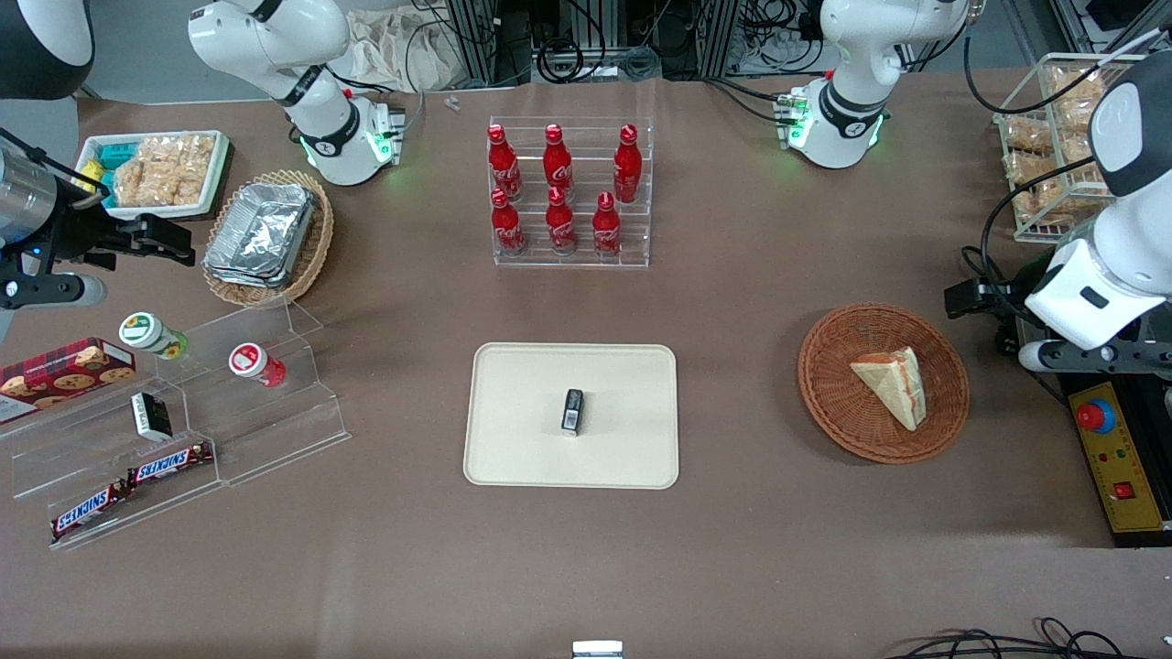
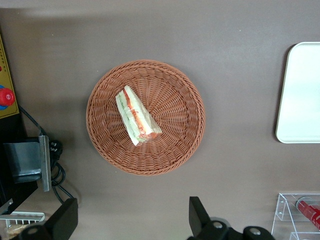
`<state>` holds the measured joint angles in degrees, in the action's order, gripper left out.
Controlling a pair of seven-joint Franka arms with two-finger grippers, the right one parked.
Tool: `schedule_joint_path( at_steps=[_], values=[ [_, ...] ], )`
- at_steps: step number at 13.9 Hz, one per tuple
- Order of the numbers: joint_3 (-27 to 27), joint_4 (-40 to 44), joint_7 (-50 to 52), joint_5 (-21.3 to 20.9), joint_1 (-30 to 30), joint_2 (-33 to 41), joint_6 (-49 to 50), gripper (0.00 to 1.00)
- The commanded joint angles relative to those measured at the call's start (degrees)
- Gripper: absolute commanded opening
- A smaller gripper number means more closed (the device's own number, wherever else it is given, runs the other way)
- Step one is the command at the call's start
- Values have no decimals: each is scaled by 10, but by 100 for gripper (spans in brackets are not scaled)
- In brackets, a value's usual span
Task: Place sandwich from basket to tray
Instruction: 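Move the left gripper down over the sandwich in the wicker basket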
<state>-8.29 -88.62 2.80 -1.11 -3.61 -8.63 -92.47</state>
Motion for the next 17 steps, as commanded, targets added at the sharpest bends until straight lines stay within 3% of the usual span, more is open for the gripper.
schedule_joint_path(
  at_steps=[1,7,17],
  values=[
    [-1,20,-2,-1,0,-10,8,100],
    [3,23,26,-11,-3,-45,-3,100],
    [6,-257,249,-7,-22,-48,-358,100]
  ],
)
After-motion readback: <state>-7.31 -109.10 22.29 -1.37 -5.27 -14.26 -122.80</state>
